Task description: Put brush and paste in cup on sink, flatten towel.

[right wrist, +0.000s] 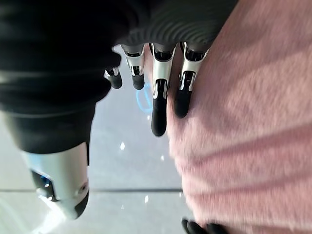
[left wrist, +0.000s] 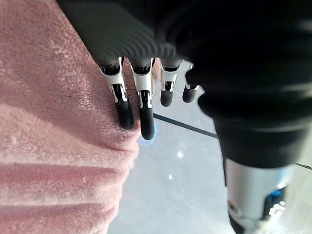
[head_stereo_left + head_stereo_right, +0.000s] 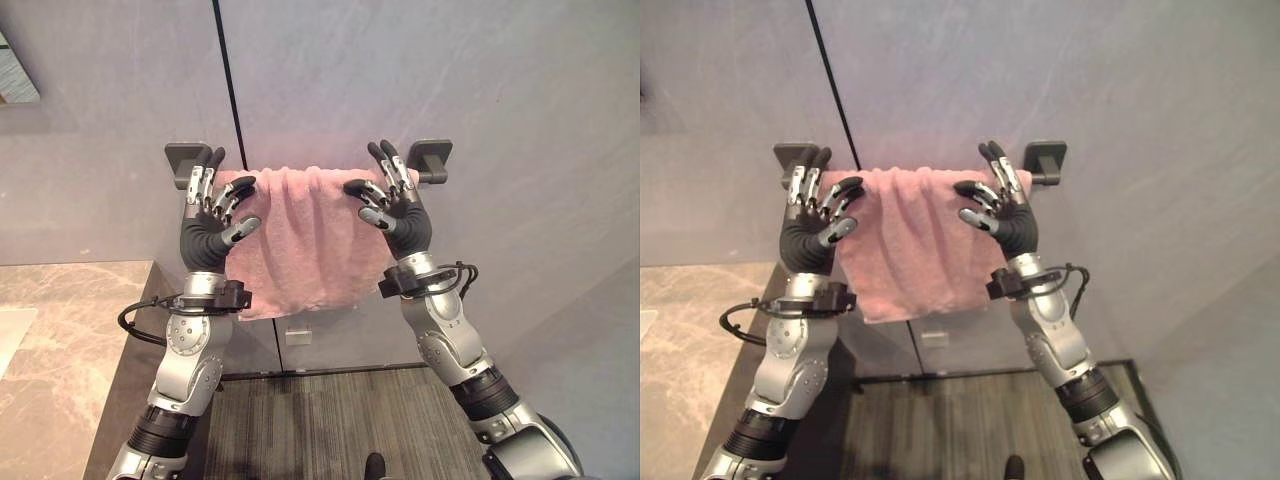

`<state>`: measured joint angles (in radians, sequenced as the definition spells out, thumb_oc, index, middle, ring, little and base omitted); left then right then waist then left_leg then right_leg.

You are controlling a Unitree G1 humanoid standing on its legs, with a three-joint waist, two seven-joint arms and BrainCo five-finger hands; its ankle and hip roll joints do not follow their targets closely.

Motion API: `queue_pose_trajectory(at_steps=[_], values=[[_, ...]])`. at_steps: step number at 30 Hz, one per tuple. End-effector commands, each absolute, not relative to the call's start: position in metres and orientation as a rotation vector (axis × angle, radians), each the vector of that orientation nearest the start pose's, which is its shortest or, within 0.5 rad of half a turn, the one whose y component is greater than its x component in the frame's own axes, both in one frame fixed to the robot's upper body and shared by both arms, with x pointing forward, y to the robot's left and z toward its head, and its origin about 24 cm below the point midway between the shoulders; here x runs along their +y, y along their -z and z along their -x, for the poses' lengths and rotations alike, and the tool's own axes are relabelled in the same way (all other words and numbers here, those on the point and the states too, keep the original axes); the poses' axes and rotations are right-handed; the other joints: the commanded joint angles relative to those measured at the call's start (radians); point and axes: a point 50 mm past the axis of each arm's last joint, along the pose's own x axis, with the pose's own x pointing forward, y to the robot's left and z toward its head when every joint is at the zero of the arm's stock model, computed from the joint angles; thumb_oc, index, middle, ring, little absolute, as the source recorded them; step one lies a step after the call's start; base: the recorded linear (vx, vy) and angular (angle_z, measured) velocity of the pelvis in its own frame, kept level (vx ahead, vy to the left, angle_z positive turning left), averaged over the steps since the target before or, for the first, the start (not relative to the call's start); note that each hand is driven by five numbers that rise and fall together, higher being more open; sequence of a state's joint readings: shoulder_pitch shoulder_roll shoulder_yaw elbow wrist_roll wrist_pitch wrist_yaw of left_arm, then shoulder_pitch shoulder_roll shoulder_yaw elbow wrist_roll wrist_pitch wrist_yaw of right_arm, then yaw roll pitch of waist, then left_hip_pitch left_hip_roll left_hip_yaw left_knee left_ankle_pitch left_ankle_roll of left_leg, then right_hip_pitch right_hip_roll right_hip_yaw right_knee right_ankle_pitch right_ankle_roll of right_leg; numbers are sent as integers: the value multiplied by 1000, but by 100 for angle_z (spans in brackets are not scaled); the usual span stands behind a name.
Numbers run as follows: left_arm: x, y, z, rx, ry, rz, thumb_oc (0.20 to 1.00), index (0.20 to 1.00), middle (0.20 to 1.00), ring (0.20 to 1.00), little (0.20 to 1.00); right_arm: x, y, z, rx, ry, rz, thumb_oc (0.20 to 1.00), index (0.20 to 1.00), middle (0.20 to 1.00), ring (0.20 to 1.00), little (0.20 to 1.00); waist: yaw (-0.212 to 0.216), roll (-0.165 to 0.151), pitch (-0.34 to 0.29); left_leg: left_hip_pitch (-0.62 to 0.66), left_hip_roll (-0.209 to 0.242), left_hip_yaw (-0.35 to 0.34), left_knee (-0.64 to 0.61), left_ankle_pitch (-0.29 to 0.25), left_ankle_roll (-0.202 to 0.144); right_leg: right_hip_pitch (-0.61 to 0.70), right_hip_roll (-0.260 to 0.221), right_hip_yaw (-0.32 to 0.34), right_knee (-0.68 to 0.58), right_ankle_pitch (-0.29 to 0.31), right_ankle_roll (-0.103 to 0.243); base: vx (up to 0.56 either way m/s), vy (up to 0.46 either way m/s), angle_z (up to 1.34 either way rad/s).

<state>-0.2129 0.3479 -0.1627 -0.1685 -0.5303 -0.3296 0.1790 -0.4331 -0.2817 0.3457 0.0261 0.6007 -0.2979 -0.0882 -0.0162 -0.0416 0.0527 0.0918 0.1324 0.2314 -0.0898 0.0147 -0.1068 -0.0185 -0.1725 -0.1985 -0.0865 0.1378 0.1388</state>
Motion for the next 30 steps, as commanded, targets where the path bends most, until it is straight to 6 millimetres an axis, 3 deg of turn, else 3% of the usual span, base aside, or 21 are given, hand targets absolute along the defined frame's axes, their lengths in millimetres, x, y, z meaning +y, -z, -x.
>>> queue_pose_trajectory(at_steps=[1, 5, 10, 15, 23, 30], values=[[168, -181, -265, -713, 117, 198, 1000, 1000, 1000, 1000, 1000, -114, -186, -305, -613, -302, -298, 1000, 1000, 1000, 1000, 1000, -2, -35, -1, 38, -26, 9, 3, -45, 49, 101, -64, 7, -1, -44, 50, 0, 0, 0], [175, -179, -265, -715, 82, 178, 1000, 1000, 1000, 1000, 1000, -123, -182, -307, -610, -259, -239, 1000, 1000, 1000, 1000, 1000, -1, -33, -6, 37, -26, 8, 3, -44, 48, 104, -65, 5, -1, -43, 50, 0, 0, 0], [204, -174, -263, -716, -69, 117, 1000, 1000, 1000, 1000, 1000, -153, -174, -312, -592, -97, -129, 1000, 1000, 1000, 1000, 1000, 3, -28, -12, 32, -26, 2, 3, -42, 46, 102, -66, -4, -1, -42, 50, -2, 0, 1], [219, -173, -261, -717, -161, 74, 1000, 1000, 1000, 1000, 1000, -168, -173, -315, -588, -21, -82, 1000, 1000, 1000, 1000, 1000, 3, -28, -14, 30, -25, 3, 3, -42, 44, 101, -67, -5, -1, -40, 50, 0, 0, 0], [226, -174, -261, -724, -199, 51, 1000, 1000, 1000, 1000, 1000, -170, -175, -314, -600, -14, -57, 1000, 1000, 1000, 1000, 1000, 0, -26, -18, 33, -27, 3, 3, -44, 45, 105, -66, -4, -1, -39, 50, 0, 0, 0], [231, -186, -251, -793, -205, -19, 1000, 1000, 1000, 1000, 1000, -173, -193, -303, -694, -29, -10, 1000, 1000, 1000, 1000, 1000, -1, -20, -30, 39, -23, 1, 3, -41, 42, 113, -65, -3, -1, -39, 48, 0, 0, 0]])
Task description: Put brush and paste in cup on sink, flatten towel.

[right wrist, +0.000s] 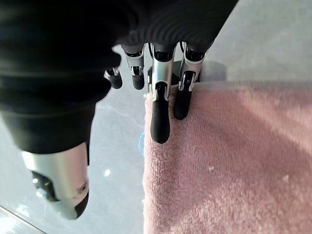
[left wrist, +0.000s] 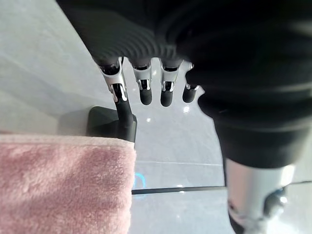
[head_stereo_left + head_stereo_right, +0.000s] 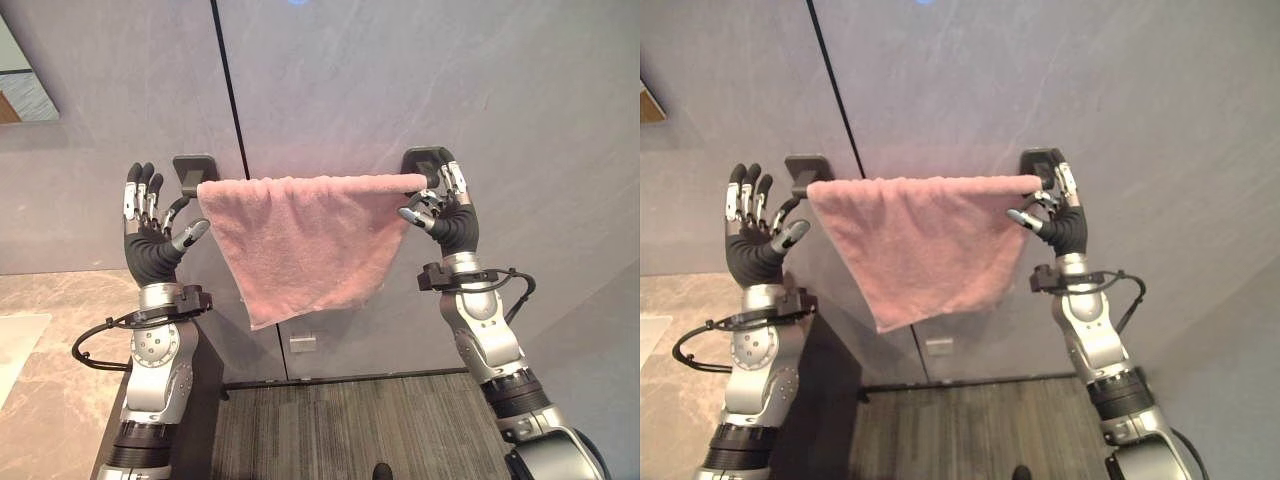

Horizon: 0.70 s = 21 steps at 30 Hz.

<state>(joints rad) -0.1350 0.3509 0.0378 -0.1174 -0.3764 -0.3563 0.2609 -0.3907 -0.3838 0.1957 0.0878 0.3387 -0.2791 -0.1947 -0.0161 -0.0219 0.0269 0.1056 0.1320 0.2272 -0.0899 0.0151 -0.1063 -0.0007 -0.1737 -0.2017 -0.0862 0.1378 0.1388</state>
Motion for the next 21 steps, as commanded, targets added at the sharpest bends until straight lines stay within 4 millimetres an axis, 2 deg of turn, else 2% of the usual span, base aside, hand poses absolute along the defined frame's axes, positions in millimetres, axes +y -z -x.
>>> queue_pose_trajectory(at_steps=[1, 8, 11, 14, 15, 16, 17, 18, 19, 20, 21], values=[[231, -186, -251, -792, -205, -20, 1000, 1000, 1000, 1000, 1000, -173, -192, -303, -693, -30, -10, 1000, 1000, 1000, 1000, 1000, -2, -40, -4, 25, -22, 5, 3, -41, 41, 96, -64, 0, -1, -39, 48, 0, 0, 0], [239, -198, -234, -872, -246, -60, 1000, 1000, 1000, 1000, 1000, -170, -208, -283, -792, -107, -26, 1000, 1000, 1000, 1000, 1000, -3, -40, -18, 33, -17, 2, 3, -40, 37, 103, -60, 1, -1, -46, 45, -4, 0, 0], [239, -215, -222, -976, -263, -139, 1000, 1000, 1000, 1000, 1000, -172, -229, -263, -923, -126, 39, 1000, 1000, 1000, 1000, 1000, -9, -42, -26, 37, -11, 5, 3, -39, 34, 102, -56, 6, -1, -50, 45, -40, -1, 0], [238, -218, -217, -1000, -252, -146, 1000, 1000, 1000, 1000, 1000, -179, -234, -256, -973, -77, 109, 1000, 1000, 1000, 1000, 1000, -13, -42, -28, 37, -9, 4, 3, -39, 34, 102, -55, 7, -1, -49, 45, -10, -2, 0], [239, -215, -214, -993, -240, -143, 1000, 1000, 1000, 1000, 1000, -189, -237, -249, -1006, 0, 200, 1000, 1000, 1000, 1000, 1000, -20, -41, -28, 37, -8, 3, 3, -39, 33, 102, -54, 9, -1, -49, 45, 0, 0, 0], [238, -215, -214, -990, -238, -142, 1000, 1000, 1000, 1000, 1000, -189, -236, -248, -1005, 3, 202, 1000, 1000, 1000, 1000, 1000, -19, -40, -30, 38, -8, 3, 3, -39, 33, 102, -54, 9, -1, -49, 45, -38, 3, 0], [239, -206, -213, -947, -228, -152, 1000, 1000, 1000, 1000, 1000, -202, -230, -245, -989, 85, 264, 1000, 1000, 1000, 1000, 1000, -25, -38, -26, 36, -7, 3, 3, -36, 30, 100, -53, 10, -1, -48, 46, 0, 0, 0], [239, -205, -212, -944, -224, -152, 1000, 1000, 1000, 1000, 1000, -202, -229, -244, -987, 88, 266, 1000, 1000, 1000, 1000, 1000, -24, -38, -30, 36, -6, 2, 3, -36, 30, 100, -53, 10, -1, -48, 46, -47, -6, 0], [242, -196, -211, -898, -227, -159, 1000, 1000, 1000, 1000, 1000, -215, -220, -242, -947, 156, 319, 1000, 1000, 1000, 1000, 1000, -28, -37, -24, 31, -4, 0, 3, -33, 28, 97, -53, 9, -1, -48, 44, 0, 0, 0], [242, -196, -211, -896, -224, -158, 1000, 1000, 1000, 1000, 1000, -215, -219, -242, -945, 157, 320, 1000, 1000, 1000, 1000, 1000, -27, -37, -26, 30, -4, -1, 3, -32, 28, 97, -52, 8, -1, -48, 44, -55, -20, 0], [248, -171, -211, -776, -243, -114, 1000, 1000, 1000, 1000, 1000, -233, -197, -241, -837, 231, 311, 1000, 1000, 1000, 1000, 1000, -31, -37, -20, 22, -1, -5, 3, -26, 24, 94, -52, 4, -1, -46, 42, 0, 0, 0]])
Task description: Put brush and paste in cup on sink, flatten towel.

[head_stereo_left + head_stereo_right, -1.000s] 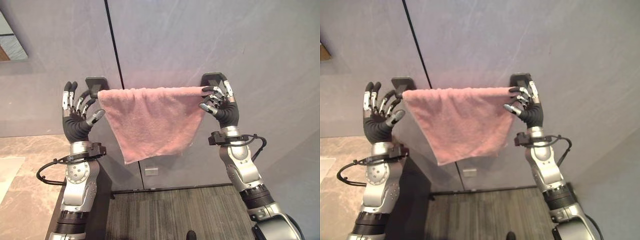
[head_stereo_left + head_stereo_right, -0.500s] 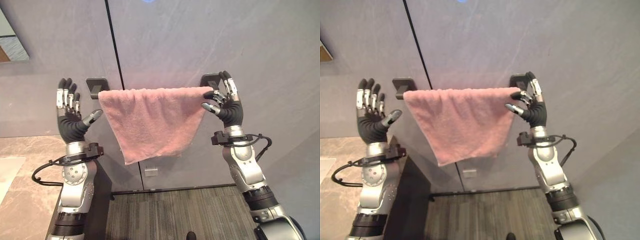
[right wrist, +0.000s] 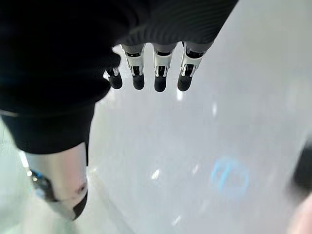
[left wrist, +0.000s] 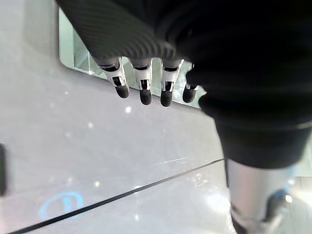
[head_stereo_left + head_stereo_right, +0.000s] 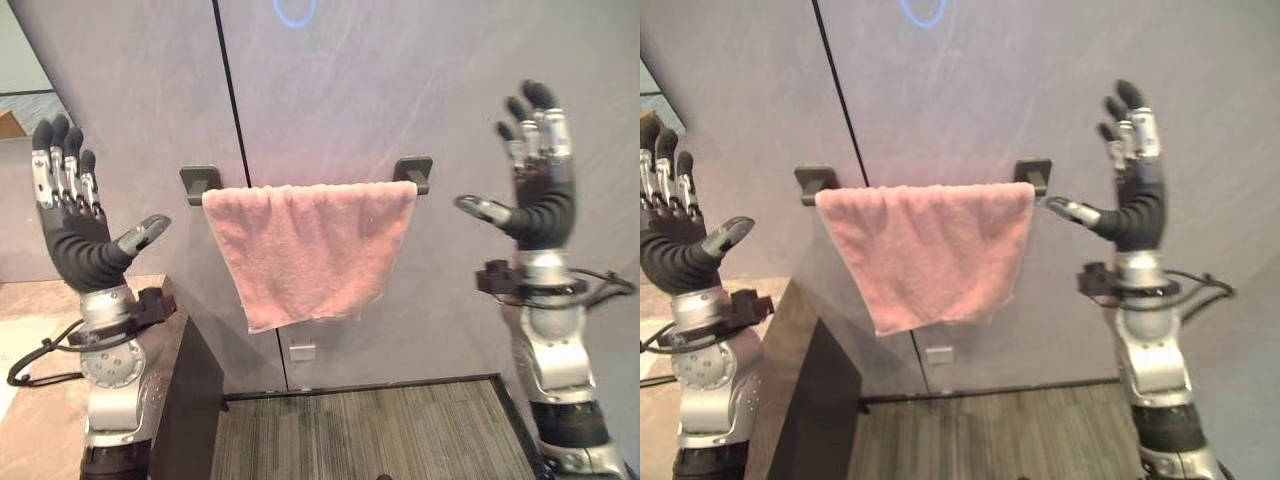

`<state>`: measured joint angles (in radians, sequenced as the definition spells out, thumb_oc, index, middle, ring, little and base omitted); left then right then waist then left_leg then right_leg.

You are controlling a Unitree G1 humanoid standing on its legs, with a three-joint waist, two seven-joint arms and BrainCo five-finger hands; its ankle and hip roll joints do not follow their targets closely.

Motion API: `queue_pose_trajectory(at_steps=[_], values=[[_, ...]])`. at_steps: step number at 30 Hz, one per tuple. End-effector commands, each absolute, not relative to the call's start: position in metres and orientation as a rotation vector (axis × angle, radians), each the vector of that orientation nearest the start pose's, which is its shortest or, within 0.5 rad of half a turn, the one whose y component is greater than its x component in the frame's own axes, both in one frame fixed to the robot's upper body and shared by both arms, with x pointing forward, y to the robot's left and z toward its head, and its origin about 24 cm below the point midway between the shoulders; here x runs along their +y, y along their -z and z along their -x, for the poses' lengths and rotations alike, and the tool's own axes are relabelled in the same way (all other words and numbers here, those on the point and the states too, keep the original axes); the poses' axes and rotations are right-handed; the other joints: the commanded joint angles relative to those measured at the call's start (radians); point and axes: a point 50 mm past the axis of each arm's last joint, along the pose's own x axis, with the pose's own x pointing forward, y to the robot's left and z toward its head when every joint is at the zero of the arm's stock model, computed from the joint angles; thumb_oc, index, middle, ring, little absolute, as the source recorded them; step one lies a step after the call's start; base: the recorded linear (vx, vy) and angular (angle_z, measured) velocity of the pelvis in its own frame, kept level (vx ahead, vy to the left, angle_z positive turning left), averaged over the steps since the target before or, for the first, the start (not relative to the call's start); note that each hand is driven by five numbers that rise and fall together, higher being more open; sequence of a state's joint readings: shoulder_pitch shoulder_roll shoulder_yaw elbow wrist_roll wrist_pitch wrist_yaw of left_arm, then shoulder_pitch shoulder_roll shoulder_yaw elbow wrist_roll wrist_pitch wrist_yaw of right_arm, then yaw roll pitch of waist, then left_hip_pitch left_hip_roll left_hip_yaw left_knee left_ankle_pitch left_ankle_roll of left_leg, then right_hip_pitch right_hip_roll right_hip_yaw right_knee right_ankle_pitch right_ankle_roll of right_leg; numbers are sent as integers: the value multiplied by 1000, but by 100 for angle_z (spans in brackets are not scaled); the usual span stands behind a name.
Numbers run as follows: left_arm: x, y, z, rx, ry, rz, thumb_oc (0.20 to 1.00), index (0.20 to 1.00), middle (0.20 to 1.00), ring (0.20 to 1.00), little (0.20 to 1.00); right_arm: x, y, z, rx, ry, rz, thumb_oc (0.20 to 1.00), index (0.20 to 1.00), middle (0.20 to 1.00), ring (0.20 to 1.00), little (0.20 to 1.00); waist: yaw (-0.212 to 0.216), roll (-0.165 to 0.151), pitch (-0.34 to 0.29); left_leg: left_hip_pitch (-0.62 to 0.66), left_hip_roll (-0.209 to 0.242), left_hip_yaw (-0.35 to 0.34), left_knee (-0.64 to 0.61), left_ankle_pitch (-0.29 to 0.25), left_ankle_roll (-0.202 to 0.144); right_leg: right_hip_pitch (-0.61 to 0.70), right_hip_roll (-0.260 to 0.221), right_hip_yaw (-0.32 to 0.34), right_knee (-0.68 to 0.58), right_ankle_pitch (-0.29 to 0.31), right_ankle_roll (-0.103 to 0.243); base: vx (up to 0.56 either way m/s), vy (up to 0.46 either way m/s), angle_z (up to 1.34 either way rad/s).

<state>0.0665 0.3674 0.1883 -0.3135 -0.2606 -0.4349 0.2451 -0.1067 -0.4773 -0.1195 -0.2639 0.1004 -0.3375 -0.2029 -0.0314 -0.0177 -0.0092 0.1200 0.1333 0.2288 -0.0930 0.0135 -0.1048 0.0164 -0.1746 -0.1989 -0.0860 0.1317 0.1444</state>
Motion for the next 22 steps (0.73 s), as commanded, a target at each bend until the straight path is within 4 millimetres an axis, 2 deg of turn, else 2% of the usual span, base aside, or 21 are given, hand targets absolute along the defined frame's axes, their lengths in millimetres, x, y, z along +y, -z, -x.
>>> queue_pose_trajectory(at_steps=[1, 3, 4, 7, 8, 9, 10, 11, 13, 14, 15, 16, 17, 19, 22], values=[[248, -171, -211, -776, -242, -113, 1000, 1000, 1000, 1000, 1000, -233, -197, -241, -836, 231, 311, 1000, 1000, 1000, 1000, 1000, -16, -41, 15, 7, -2, -7, 6, -24, 23, 76, -51, 0, -1, -40, 36, -55, -31, 3], [264, -130, -205, -582, -319, -12, 1000, 1000, 1000, 1000, 1000, -249, -160, -236, -686, 265, 89, 1000, 1000, 1000, 1000, 1000, -19, -38, 33, -1, 2, -11, 6, -19, 19, 76, -48, -6, -1, -44, 34, -21, -15, 0], [268, -111, -202, -500, -347, 36, 1000, 1000, 1000, 1000, 1000, -255, -144, -233, -618, 277, 46, 1000, 1000, 1000, 1000, 1000, -20, -38, 37, -4, 2, -13, 6, -17, 20, 75, -48, -8, -1, -44, 33, 0, 0, 0], [280, -60, -189, -254, -386, 69, 1000, 1000, 1000, 1000, 1000, -278, -89, -220, -335, 349, 144, 1000, 1000, 1000, 1000, 1000, -23, -33, 52, -11, 6, -15, 6, -9, 18, 73, -46, -12, -1, -41, 32, -39, -12, 0], [280, -60, -189, -255, -386, 70, 1000, 1000, 1000, 1000, 1000, -279, -89, -220, -336, 349, 144, 1000, 1000, 1000, 1000, 1000, -24, -33, 51, -15, 5, -15, 6, -5, 19, 69, -47, -12, -1, -38, 31, -38, -5, 3], [281, -52, -187, -213, -384, 63, 1000, 1000, 1000, 1000, 1000, -284, -73, -217, -250, 358, 165, 1000, 1000, 1000, 1000, 1000, -25, -32, 52, -18, 6, -16, 6, -3, 18, 67, -47, -12, -1, -38, 31, -33, -7, 2], [281, -20, -182, -59, -377, 97, 1000, 1000, 1000, 1000, 1000, -291, -23, -209, 11, 353, 198, 1000, 1000, 1000, 1000, 1000, -27, -31, 59, -17, 9, -17, 6, -2, 16, 71, -45, -15, -1, -38, 32, -38, -7, 3], [279, -12, -182, -14, -367, 93, 1000, 1000, 1000, 1000, 1000, -293, -11, -205, 76, 359, 205, 1000, 1000, 1000, 1000, 1000, -28, -29, 59, -20, 9, -17, 6, 3, 16, 68, -46, -16, -1, -36, 31, -34, -9, 1], [276, 12, -177, 110, -349, 62, 1000, 1000, 1000, 1000, 1000, -294, 26, -194, 258, 359, 182, 1000, 1000, 1000, 1000, 1000, -30, -26, 62, -19, 11, -19, 6, 4, 13, 73, -44, -21, -1, -38, 32, 0, 0, 0], [276, 12, -177, 109, -350, 62, 1000, 1000, 1000, 1000, 1000, -294, 26, -194, 256, 359, 182, 1000, 1000, 1000, 1000, 1000, -30, -26, 61, -22, 11, -19, 6, 7, 14, 69, -44, -21, -1, -35, 31, 0, 0, 0], [274, 44, -171, 278, -344, -12, 1000, 1000, 1000, 1000, 1000, -289, 51, -186, 383, 348, 165, 1000, 1000, 1000, 1000, 1000, -33, -23, 63, -24, 12, -19, 6, 11, 12, 68, -44, -21, -1, -35, 31, 0, 0, 0], [274, 44, -171, 277, -344, -12, 1000, 1000, 1000, 1000, 1000, -289, 51, -186, 382, 348, 164, 1000, 1000, 1000, 1000, 1000, -33, -23, 63, -25, 12, -19, 6, 12, 12, 67, -44, -21, -1, -35, 31, 0, 0, 0], [263, 75, -164, 455, -283, -92, 1000, 1000, 1000, 1000, 1000, -282, 78, -174, 521, 345, 128, 1000, 1000, 1000, 1000, 1000, -33, -20, 65, -27, 13, -20, 6, 14, 10, 68, -44, -24, -1, -36, 32, 0, 0, 0], [253, 94, -159, 556, -257, -120, 1000, 1000, 1000, 1000, 1000, -273, 92, -170, 598, 311, 120, 1000, 1000, 1000, 1000, 1000, -34, -18, 62, -28, 13, -19, 6, 16, 9, 67, -45, -24, -1, -36, 31, -1, -2, 2], [234, 126, -137, 754, -206, -167, 1000, 1000, 1000, 1000, 1000, -254, 116, -159, 724, 302, 37, 1000, 1000, 1000, 1000, 1000, -37, -12, 57, -24, 11, -19, 6, 13, 9, 73, -46, -25, -1, -38, 30, 0, 0, 0]])
